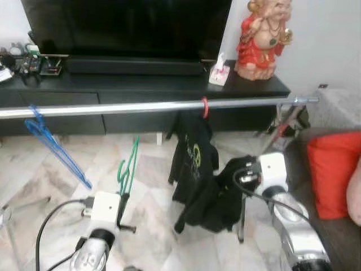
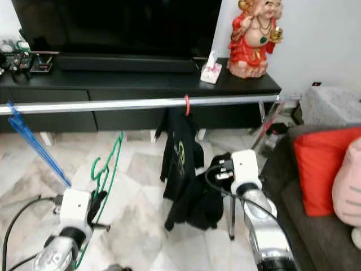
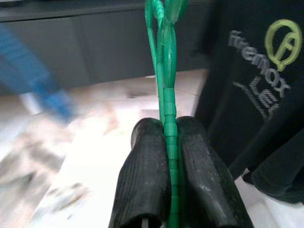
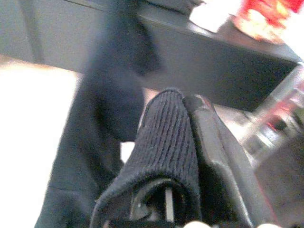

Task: Hang hanger

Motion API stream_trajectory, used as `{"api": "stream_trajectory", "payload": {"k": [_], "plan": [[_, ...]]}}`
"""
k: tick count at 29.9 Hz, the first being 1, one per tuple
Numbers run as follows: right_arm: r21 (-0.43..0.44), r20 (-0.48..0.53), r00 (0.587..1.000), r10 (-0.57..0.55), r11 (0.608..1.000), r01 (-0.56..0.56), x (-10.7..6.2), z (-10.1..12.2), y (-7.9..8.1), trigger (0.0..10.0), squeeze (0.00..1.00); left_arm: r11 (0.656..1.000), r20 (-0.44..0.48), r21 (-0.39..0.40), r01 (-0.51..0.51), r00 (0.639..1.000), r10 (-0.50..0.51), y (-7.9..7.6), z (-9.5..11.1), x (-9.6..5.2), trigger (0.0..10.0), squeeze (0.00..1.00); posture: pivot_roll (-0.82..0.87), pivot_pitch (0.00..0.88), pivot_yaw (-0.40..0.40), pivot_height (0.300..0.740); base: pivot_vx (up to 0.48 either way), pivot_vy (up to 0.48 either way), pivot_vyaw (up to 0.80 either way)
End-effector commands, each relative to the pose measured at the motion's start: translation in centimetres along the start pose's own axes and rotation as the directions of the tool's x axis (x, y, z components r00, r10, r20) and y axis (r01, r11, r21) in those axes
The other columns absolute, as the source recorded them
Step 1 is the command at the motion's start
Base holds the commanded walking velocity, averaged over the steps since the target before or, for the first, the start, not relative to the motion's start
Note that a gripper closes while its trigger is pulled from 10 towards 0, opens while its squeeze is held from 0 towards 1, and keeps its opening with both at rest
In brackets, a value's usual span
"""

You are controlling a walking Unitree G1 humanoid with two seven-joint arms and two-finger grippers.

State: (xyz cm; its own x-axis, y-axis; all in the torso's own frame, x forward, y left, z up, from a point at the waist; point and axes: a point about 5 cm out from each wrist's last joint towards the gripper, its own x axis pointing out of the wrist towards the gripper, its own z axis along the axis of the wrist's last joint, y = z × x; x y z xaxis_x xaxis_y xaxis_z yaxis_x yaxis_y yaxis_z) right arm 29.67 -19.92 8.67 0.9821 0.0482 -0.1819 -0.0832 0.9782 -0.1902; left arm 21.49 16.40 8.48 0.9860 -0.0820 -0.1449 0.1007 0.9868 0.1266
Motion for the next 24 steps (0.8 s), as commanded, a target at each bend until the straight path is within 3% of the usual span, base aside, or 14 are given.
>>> {"api": "stream_trajectory", "payload": {"k": [1,20,24], "plan": [[-0.002,0.037,0.999,0.001,1.000,-0.001,0.2,1.0,0.1,10.0,0.00,1.000,-0.037,-0.002,0.003,0.999,-0.003,-0.3,-0.8,-0.4,10.0,0.00,0.05,0.000,-0.100,0.716,-0.364,0.000,0.00],[-0.002,0.044,0.999,0.005,1.000,-0.005,0.7,1.8,0.8,10.0,0.00,1.000,-0.043,-0.010,0.027,0.999,-0.027,-0.4,-0.7,-0.3,10.0,0.00,0.06,0.000,-0.097,0.716,-0.361,0.000,0.00],[0.001,0.042,0.999,0.008,1.000,-0.008,0.8,2.0,1.1,10.0,0.00,0.999,-0.047,0.003,0.033,0.998,-0.032,-0.4,-0.5,-0.2,10.0,0.00,0.06,0.000,-0.097,0.716,0.000,0.000,0.00]]}}
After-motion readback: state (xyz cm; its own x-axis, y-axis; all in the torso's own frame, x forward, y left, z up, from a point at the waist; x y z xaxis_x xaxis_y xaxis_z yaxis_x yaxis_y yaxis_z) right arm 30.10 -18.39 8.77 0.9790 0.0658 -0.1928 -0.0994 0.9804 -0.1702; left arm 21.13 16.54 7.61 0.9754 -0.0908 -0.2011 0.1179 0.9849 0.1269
